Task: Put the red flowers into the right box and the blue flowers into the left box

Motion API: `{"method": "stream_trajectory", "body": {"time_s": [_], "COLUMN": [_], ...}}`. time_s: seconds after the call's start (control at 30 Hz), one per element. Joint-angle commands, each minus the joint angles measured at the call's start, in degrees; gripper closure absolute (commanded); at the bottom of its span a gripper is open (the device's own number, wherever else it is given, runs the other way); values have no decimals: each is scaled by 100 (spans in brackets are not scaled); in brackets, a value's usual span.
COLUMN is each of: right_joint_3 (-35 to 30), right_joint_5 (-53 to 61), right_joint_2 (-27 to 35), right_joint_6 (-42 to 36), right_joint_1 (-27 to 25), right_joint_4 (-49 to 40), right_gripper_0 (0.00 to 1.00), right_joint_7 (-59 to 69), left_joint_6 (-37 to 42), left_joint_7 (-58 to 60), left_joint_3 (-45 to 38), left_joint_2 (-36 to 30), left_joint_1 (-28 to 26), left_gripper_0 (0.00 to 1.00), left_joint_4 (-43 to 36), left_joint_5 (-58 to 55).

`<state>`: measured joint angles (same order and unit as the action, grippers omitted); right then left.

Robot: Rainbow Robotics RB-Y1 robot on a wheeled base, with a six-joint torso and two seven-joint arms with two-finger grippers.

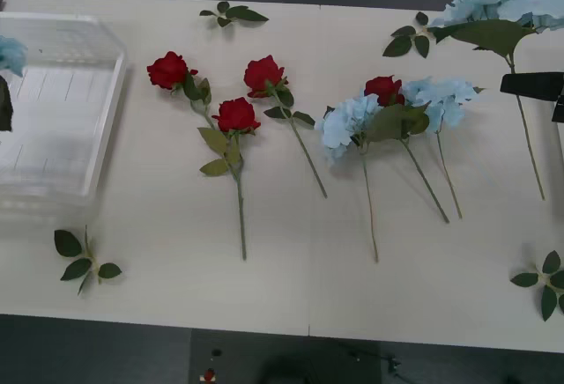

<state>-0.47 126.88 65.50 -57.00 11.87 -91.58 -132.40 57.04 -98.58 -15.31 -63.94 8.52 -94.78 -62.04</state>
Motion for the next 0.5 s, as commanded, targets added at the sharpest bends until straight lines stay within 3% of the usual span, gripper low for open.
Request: {"method": "stream_trajectory", "body": {"time_s": [0.03, 0.2, 0.27, 0.5], "right_joint_3": [-32, -6, -6, 187], "right_joint_5": [337, 258, 29, -305], "right_joint_2": [-107, -424, -652, -1092], "right_joint_6": [-303, -365, -400, -637], "right_joint_1": [157, 254, 404, 817], "right_joint_4": [-246, -572, -756, -1240], "right_gripper_0": [100, 100, 100, 100], "right_joint_7": [-963, -1491, -1702, -1693], "left_joint_6": [-79, -71, -71, 641], "left_joint_7": [-566, -610, -645, -917], "left_joint_3": [-139, -191, -183, -174], "left_joint_2": [-110, -110, -110, 57], "left_joint_1": [-9, -79, -140, -158], "left_gripper_0": [30, 17, 7, 5], "left_joint_4": [21, -40, -163, -1068], "left_joint_5": [-45, -80, -142, -1258]}}
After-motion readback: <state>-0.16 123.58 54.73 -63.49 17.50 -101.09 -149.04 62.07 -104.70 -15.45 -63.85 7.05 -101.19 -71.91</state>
